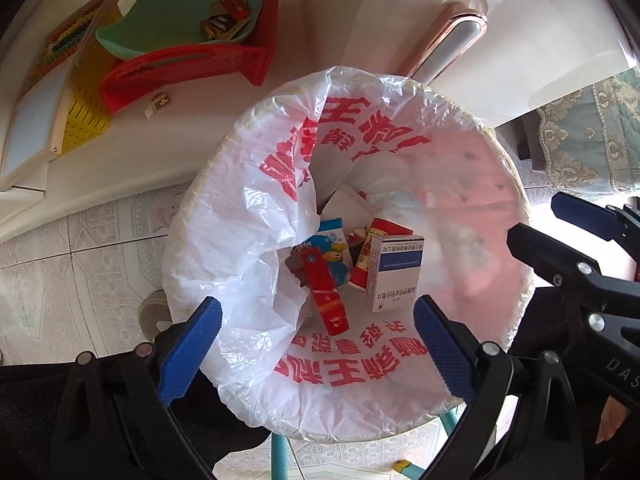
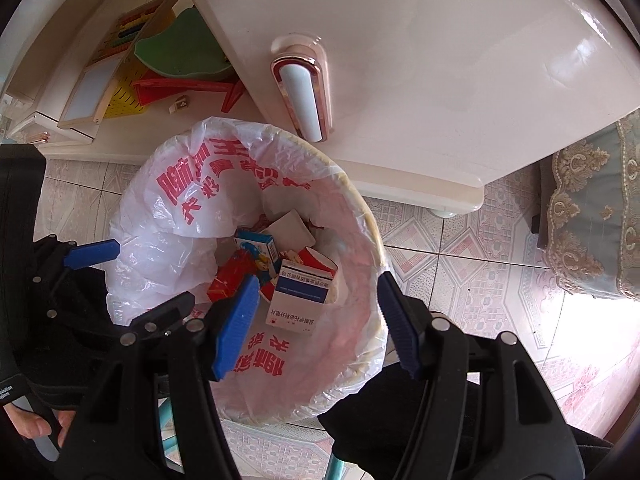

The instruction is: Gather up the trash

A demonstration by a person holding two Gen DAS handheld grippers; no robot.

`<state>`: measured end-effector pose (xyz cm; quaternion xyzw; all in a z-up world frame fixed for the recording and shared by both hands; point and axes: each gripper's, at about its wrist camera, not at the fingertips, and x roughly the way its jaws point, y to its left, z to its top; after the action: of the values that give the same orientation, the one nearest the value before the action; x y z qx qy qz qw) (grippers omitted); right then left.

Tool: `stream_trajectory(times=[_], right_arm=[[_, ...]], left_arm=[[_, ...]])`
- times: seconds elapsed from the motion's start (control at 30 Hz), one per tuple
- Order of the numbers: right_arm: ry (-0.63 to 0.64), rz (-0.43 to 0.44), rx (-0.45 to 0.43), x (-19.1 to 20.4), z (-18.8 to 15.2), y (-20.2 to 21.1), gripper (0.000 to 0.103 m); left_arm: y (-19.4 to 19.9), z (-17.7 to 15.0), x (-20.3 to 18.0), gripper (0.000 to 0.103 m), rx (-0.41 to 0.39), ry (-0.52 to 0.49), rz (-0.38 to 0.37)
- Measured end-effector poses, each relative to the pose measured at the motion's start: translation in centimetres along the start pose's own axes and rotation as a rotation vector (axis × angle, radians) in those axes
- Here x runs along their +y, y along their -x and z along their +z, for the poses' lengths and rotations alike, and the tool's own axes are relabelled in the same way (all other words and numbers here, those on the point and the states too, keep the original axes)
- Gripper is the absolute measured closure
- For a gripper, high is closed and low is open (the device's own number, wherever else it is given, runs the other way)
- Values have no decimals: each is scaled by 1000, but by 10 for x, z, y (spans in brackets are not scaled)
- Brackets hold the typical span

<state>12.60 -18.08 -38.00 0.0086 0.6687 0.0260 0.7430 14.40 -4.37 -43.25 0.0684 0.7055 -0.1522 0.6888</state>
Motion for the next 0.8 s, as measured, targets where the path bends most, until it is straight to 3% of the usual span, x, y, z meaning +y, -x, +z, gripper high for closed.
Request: stream_trajectory(times=[0.23, 0.33, 0.57, 0.8], right_arm=[[-9, -18, -12, -2, -5, 8, 42], [-28, -19, -33, -3, -9, 19, 36], [-115, -4, -160, -18, -26, 67, 21], [-151, -64, -296, -24, -56, 118, 14]], left_arm=[[13, -1, 3, 9, -21, 1, 23], [21, -5, 1, 9, -38, -7, 33], [51, -18, -1, 9, -98, 30, 49], [92, -37, -5, 9, -188, 91, 76]])
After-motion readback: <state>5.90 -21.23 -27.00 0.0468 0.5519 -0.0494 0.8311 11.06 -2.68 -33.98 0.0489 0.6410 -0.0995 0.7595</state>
